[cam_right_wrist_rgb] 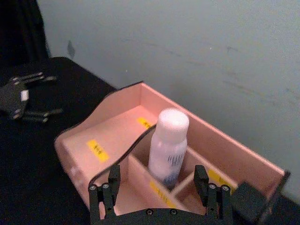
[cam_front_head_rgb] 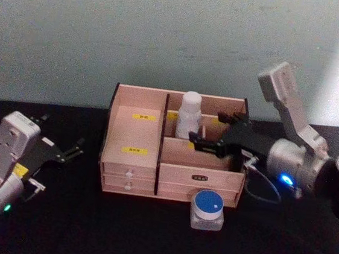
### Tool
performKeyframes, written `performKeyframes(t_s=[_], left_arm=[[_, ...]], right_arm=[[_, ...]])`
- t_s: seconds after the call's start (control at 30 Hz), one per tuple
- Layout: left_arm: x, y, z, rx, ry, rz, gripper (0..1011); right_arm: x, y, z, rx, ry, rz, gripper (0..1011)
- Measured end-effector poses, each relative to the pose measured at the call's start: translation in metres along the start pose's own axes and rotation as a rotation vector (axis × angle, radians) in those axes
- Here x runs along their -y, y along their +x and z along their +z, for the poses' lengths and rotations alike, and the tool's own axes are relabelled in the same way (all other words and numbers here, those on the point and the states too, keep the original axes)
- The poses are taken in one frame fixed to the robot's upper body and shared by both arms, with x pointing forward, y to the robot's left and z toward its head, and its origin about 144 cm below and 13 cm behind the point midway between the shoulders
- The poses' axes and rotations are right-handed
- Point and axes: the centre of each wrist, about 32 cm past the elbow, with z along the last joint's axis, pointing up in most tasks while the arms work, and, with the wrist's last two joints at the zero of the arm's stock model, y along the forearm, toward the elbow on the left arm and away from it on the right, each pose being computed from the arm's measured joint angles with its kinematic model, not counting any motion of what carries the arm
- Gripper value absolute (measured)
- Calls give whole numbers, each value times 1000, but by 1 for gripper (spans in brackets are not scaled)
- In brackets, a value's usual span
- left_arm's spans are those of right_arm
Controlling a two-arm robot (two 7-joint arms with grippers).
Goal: Pick up the facial cleanser and watermelon frost from the table and place them into the tiered storage box.
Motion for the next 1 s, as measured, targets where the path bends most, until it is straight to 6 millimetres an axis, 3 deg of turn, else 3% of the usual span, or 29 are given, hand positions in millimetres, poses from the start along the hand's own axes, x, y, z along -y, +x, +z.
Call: performKeyframes(t_s=[0.2,0.47,1.0], left_arm=[[0,0,0,0,0,0,1002],[0,0,0,0,0,0,1001],[0,0,0,0,0,0,1001]], right_arm=[[32,-3,-9,8,-24,47,1002],[58,-2,-22,48,-61,132,1003],[68,-5,-41,71,-152,192,1002]])
